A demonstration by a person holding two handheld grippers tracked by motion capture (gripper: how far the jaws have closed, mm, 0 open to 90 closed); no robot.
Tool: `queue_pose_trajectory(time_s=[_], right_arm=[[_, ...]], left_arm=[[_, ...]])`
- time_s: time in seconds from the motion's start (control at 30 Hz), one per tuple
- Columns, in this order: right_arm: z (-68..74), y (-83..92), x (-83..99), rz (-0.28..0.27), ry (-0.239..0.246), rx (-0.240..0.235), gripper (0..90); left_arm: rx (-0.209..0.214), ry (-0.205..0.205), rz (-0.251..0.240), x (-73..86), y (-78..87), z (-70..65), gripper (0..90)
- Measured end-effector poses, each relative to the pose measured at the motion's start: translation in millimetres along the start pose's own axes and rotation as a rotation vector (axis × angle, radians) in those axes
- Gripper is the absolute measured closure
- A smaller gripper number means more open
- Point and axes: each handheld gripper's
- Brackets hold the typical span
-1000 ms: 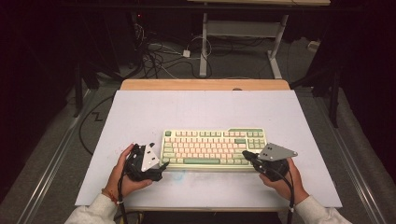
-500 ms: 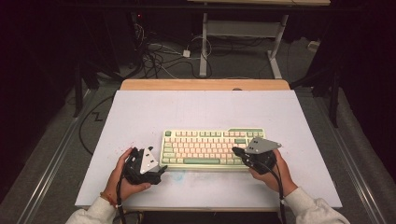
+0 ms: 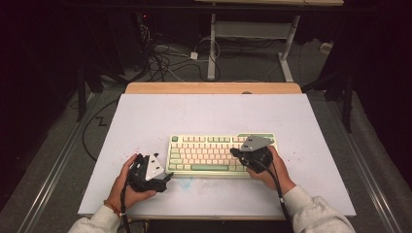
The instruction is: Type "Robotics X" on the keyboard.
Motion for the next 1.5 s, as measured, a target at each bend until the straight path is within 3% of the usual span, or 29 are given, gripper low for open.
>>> queue_pose_trajectory(time_s=[0.6,1.07,1.4,1.5], right_arm=[[2.2,-37.5,-20.1,0.071,0.035,-0.011,90.0],[2.0,-43.5,-21.9,0.122,0.022,-0.016,90.0],[0.7,-25.1,-22.2,0.011,-0.027,-0.004,85.1],[0.7,-20.6,-22.8,-0.01,-0.032,0.007,80.0]], left_arm=[[0.012,0.006,0.012,0.9,-2.6,0.2,17.6],[0.014,0.0,0.014,0.3,-3.0,-1.4,17.6],[0.015,-0.002,0.015,0.1,-2.8,-1.5,17.7],[0.015,-0.008,0.017,-0.4,-3.2,-2.1,17.7]])
Point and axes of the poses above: each handheld gripper's, and its own axes: y roughly backward along the jaws, x roughly out of its underside, z roughly to its left, and after that the axes turned 1 degree about z, right-handed
